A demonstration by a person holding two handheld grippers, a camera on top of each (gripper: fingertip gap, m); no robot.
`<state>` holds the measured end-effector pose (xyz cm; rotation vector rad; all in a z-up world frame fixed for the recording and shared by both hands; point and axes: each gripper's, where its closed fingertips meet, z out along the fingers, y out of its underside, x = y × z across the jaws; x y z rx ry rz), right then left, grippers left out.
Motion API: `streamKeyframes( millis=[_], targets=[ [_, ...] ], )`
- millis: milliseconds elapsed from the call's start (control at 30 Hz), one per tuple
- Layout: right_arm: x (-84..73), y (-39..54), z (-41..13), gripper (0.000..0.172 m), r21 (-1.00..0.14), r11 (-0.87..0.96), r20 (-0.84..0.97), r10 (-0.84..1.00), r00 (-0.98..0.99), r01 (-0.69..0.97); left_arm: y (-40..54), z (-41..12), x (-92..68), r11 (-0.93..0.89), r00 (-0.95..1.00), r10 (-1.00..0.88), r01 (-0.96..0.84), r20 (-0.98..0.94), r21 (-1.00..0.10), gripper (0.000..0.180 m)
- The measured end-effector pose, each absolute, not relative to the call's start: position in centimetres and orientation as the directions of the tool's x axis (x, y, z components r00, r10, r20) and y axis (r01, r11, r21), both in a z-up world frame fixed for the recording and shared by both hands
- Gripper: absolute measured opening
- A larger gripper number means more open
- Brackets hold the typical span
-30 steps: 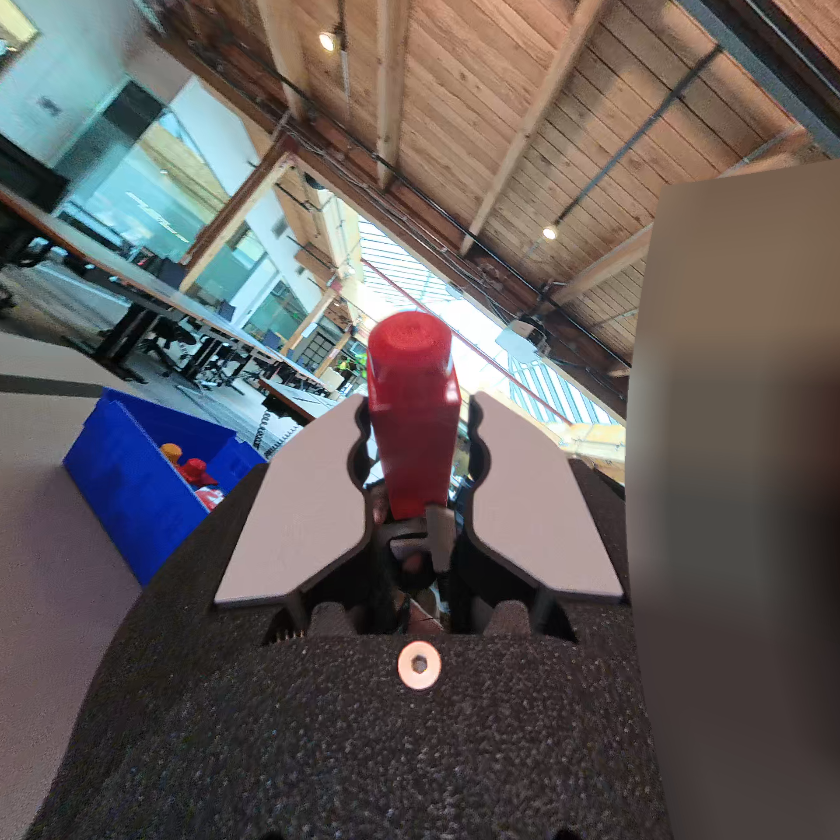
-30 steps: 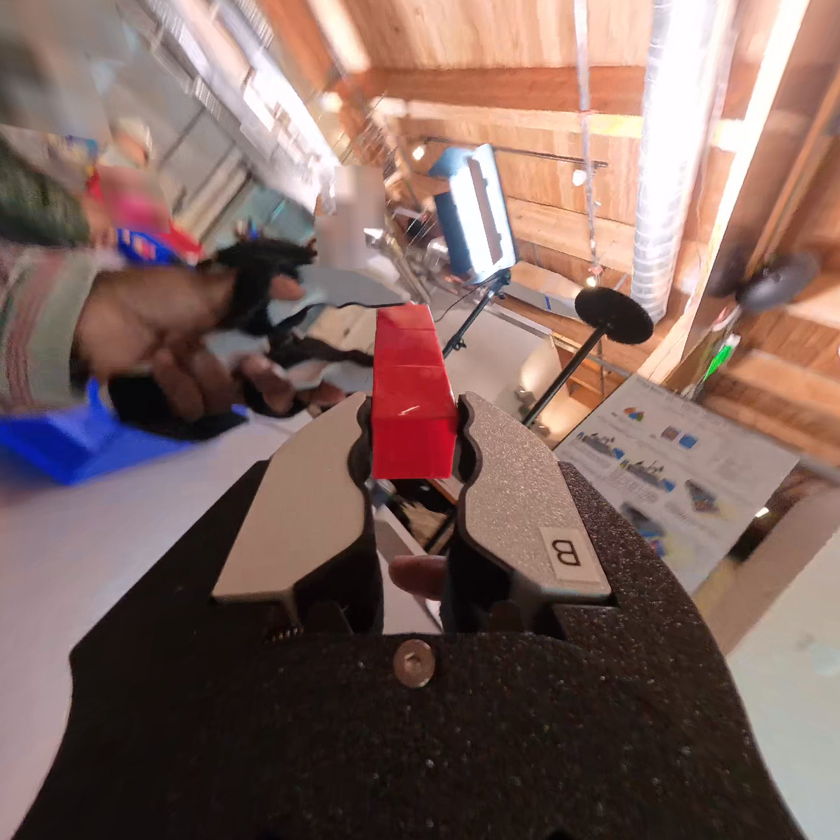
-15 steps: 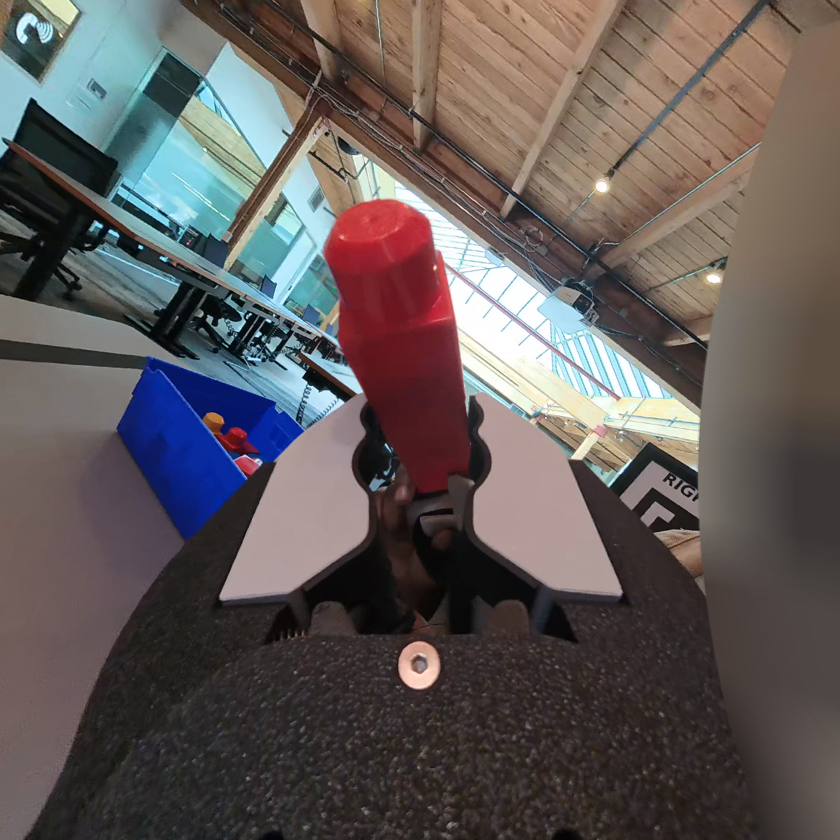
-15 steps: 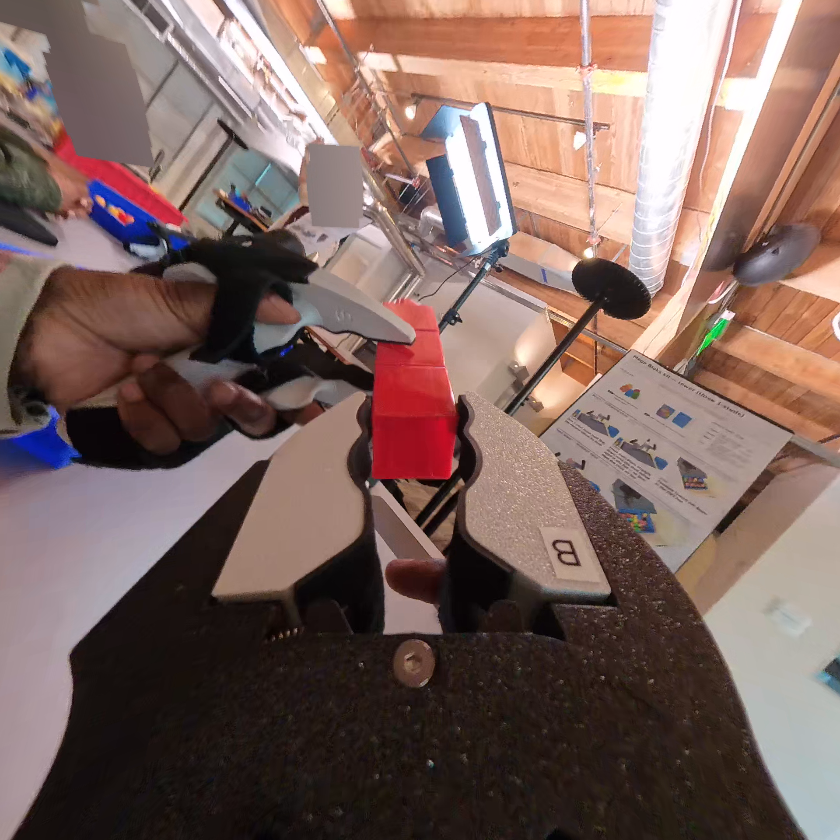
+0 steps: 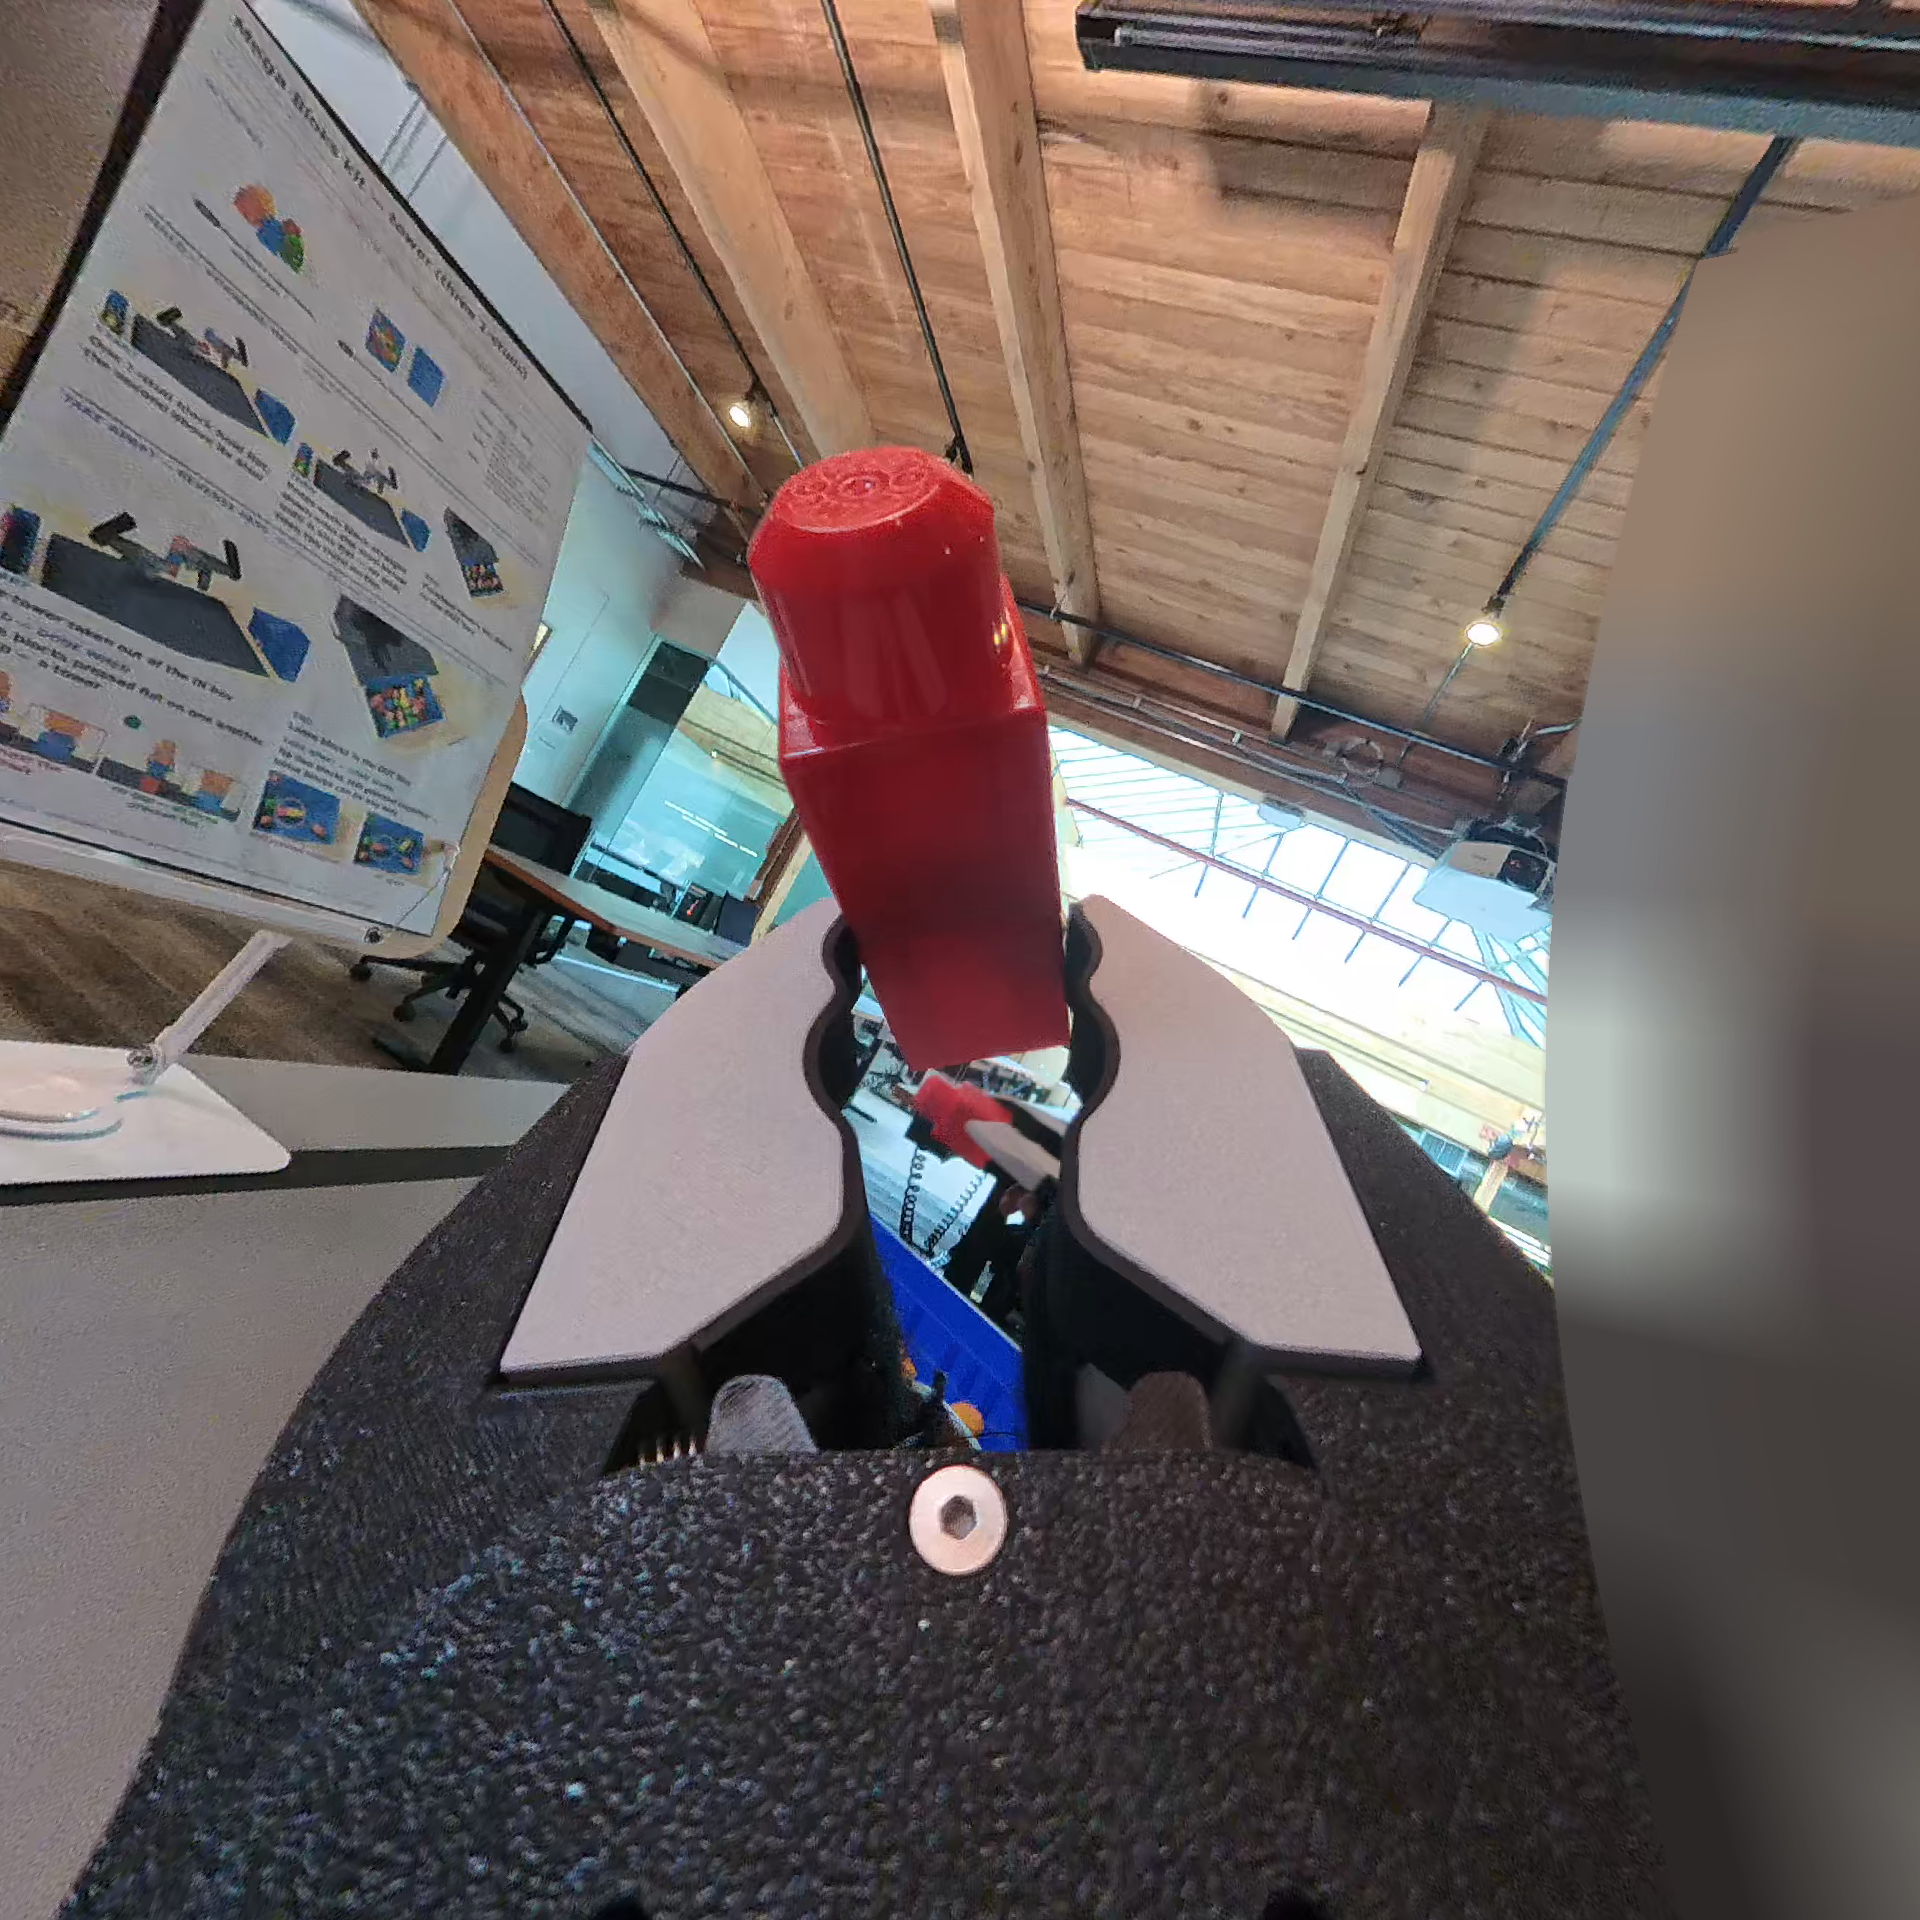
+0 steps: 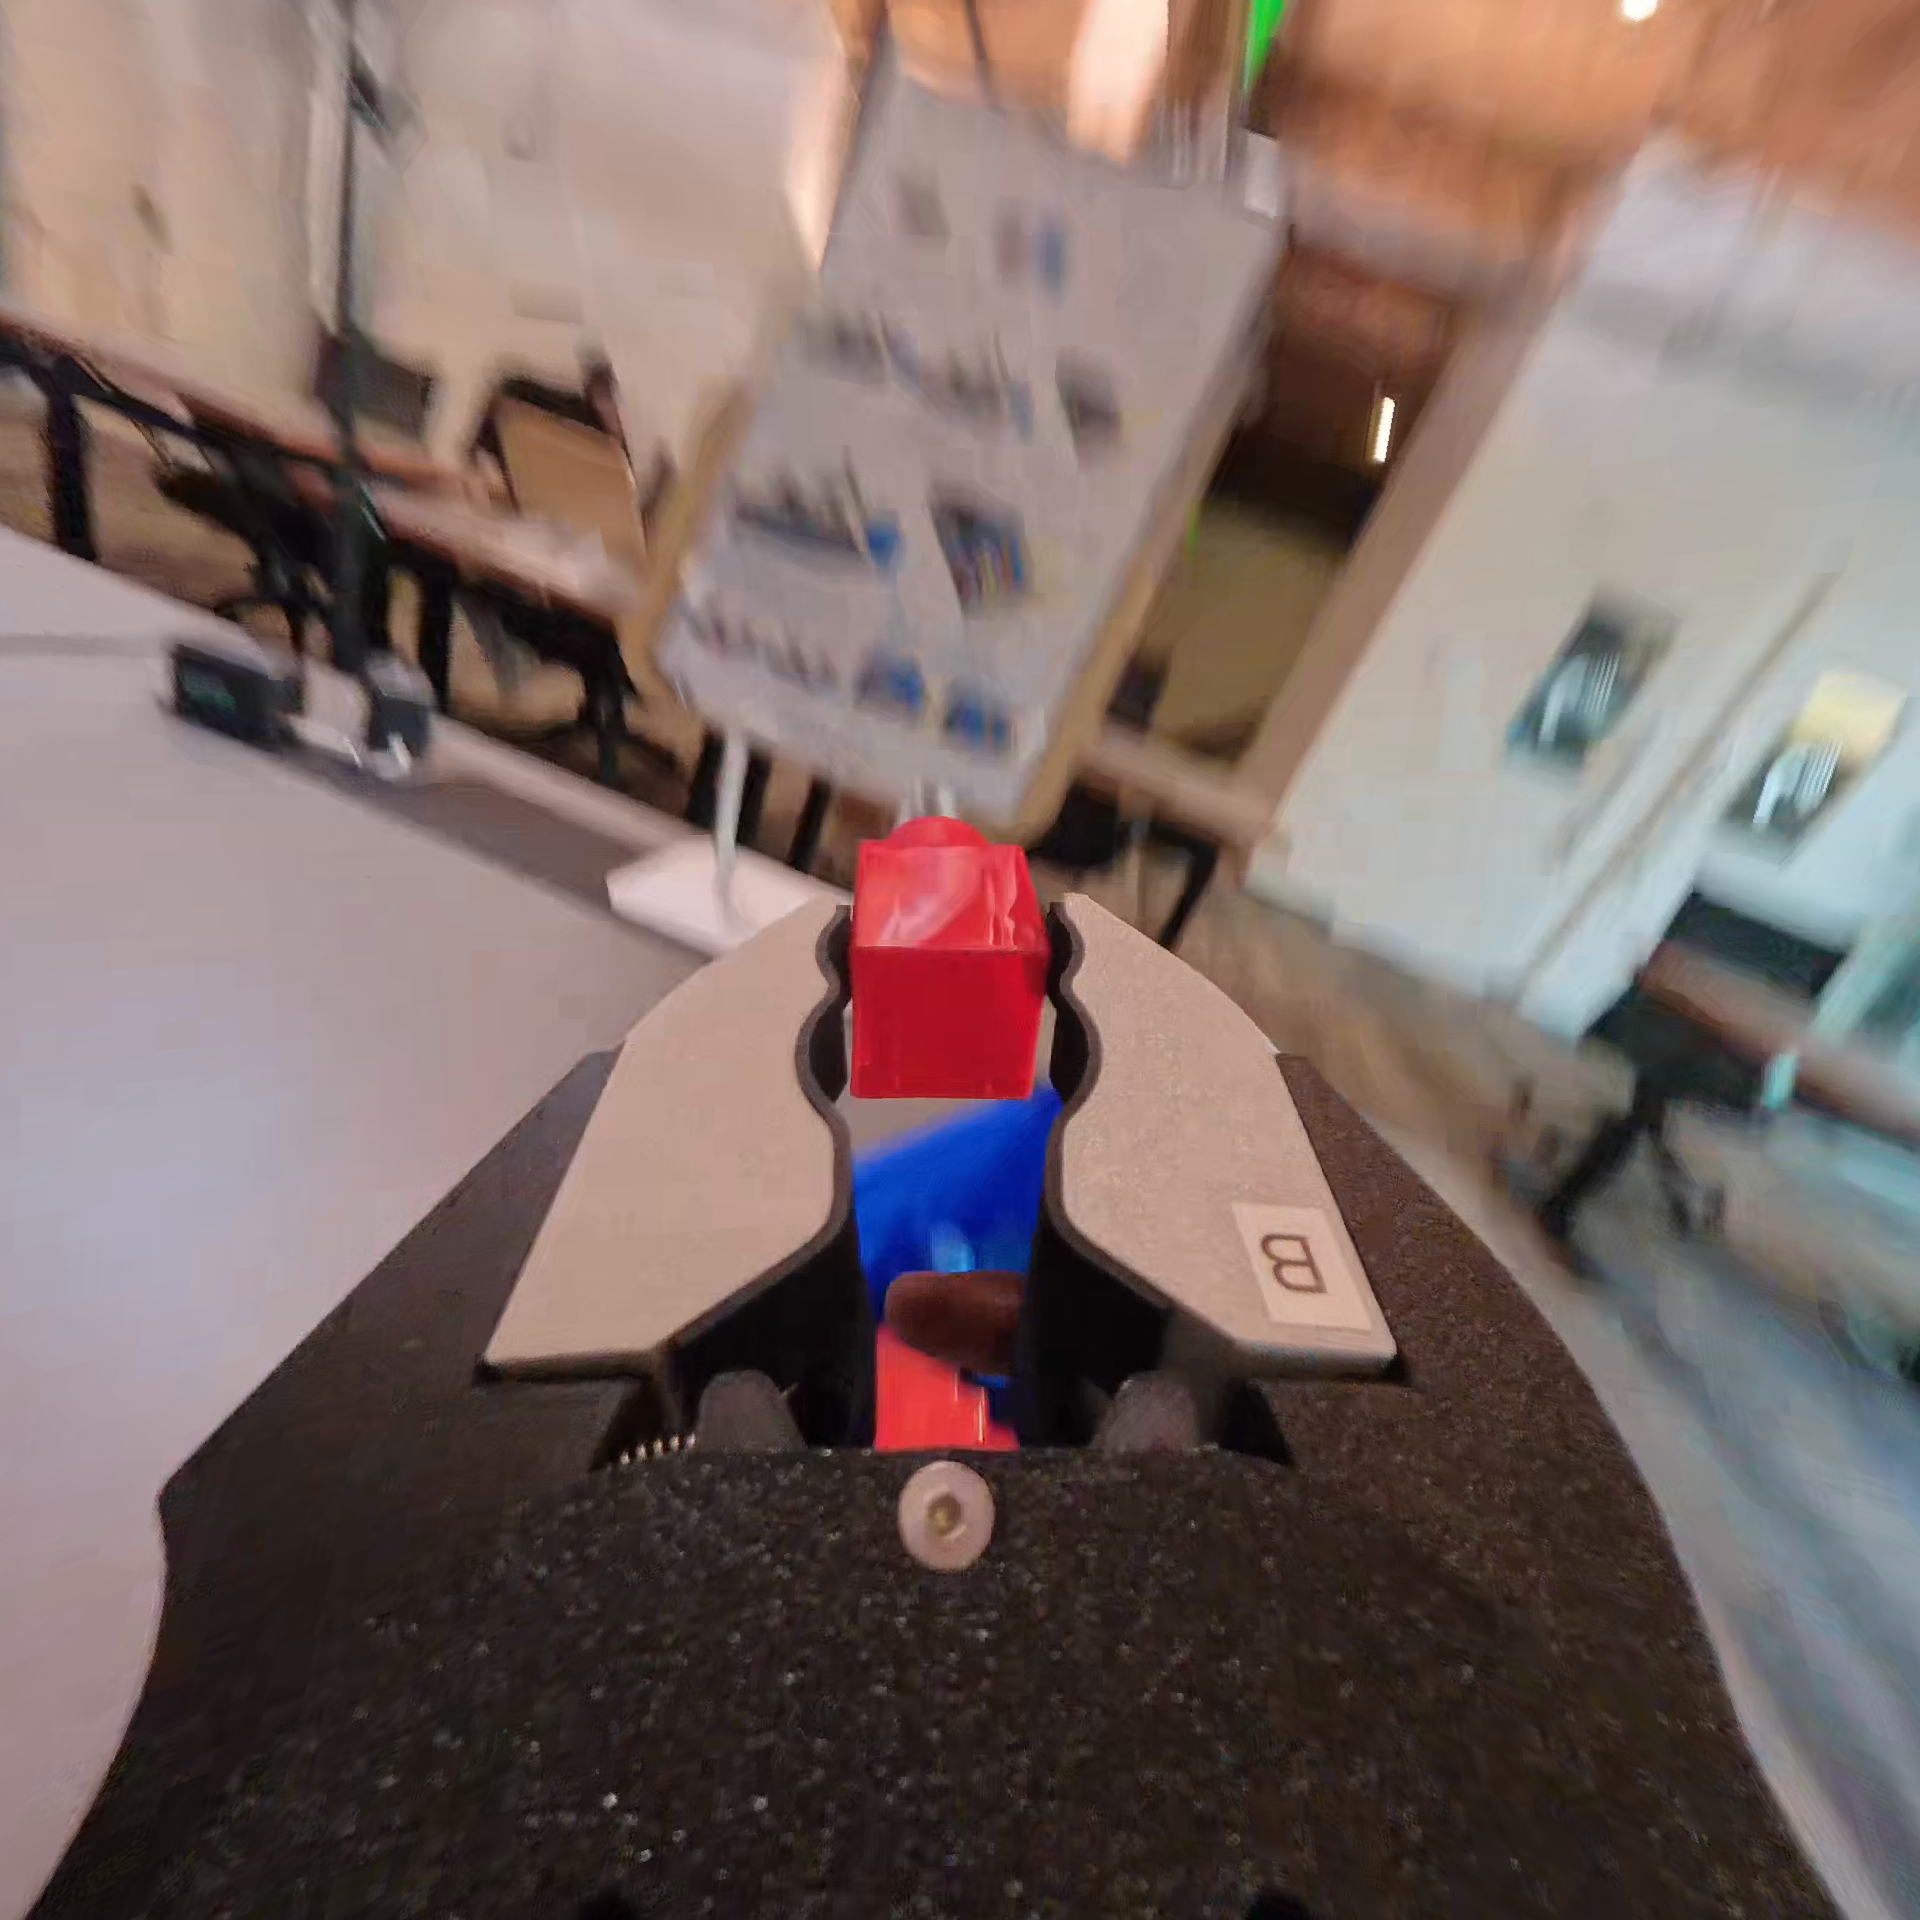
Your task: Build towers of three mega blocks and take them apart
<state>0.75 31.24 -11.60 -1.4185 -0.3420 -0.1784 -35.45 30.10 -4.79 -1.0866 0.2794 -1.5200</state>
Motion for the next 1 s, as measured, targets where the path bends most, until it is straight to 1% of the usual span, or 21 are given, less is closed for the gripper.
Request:
streamKeyframes(
  millis=[67,133,167,300,433,467,500,600,667,733,800,867,933,1000],
  targets=[
    [4.7,32.8,-16.4,0.036,-0.967,-0.110,0.225,0.061,0.973,0.230,30.0,-5.1,-35.1,-0.284,0.133,-0.882,0.616,0.453,-0.735,0.037],
    [6.4,33.7,-21.2,0.036,-0.930,-0.330,0.148,0.064,0.987,0.161,29.9,-5.3,-34.7,-0.272,0.150,-0.888,0.589,0.434,-0.761,0.037],
    [7.1,34.0,-22.8,0.036,-0.908,-0.391,0.146,0.045,0.988,0.152,29.8,-5.4,-34.4,-0.270,0.154,-0.890,0.580,0.429,-0.768,0.037],
    [9.5,34.4,-26.7,0.036,-0.812,-0.553,0.255,-0.047,0.966,0.187,29.2,-5.9,-33.2,-0.274,0.150,-0.902,0.523,0.404,-0.807,0.037],
    [10.2,34.5,-27.7,0.036,-0.767,-0.601,0.334,-0.075,0.940,0.225,29.5,-6.6,-32.7,-0.242,0.210,-0.903,0.469,0.374,-0.849,0.037],
    [10.3,34.5,-27.7,0.039,-0.766,-0.603,0.338,-0.080,0.938,0.225,29.5,-6.8,-32.6,-0.237,0.223,-0.904,0.452,0.366,-0.860,0.037],
    [10.3,34.5,-27.4,0.047,-0.774,-0.593,0.336,-0.089,0.938,0.221,29.5,-7.0,-32.5,-0.232,0.236,-0.904,0.432,0.357,-0.872,0.037],
    [9.5,34.7,-25.4,0.062,-0.834,-0.509,0.296,-0.088,0.951,0.213,29.4,-7.6,-32.1,-0.190,0.291,-0.908,0.355,0.302,-0.915,0.037],
    [8.1,34.8,-23.3,0.064,-0.889,-0.408,0.249,-0.056,0.967,0.206,29.3,-8.1,-31.9,-0.142,0.337,-0.911,0.289,0.239,-0.947,0.037],
    [5.6,34.7,-20.8,0.064,-0.939,-0.281,0.197,0.032,0.980,0.198,29.2,-9.0,-31.4,-0.094,0.376,-0.912,0.195,0.163,-0.976,0.037],
    [1.6,34.2,-18.4,0.061,-0.973,-0.142,0.150,0.209,0.966,0.182,28.9,-10.3,-30.6,-0.058,0.385,-0.919,0.069,0.080,-0.996,0.037],
    [-3.3,32.8,-16.2,0.062,-0.991,-0.021,0.108,0.439,0.892,0.130,28.1,-12.1,-29.4,-0.029,0.355,-0.935,-0.077,0.000,-0.997,0.037],
    [-8.5,30.4,-14.1,0.064,-0.997,0.070,0.069,0.655,0.753,0.031,27.2,-14.0,-28.0,0.004,0.298,-0.952,-0.205,-0.066,-0.979,0.037],
    [-12.9,27.8,-12.6,0.066,-0.991,0.110,0.046,0.809,0.587,-0.073,26.5,-15.6,-26.6,0.041,0.247,-0.962,-0.290,-0.116,-0.956,0.037]
  ],
)
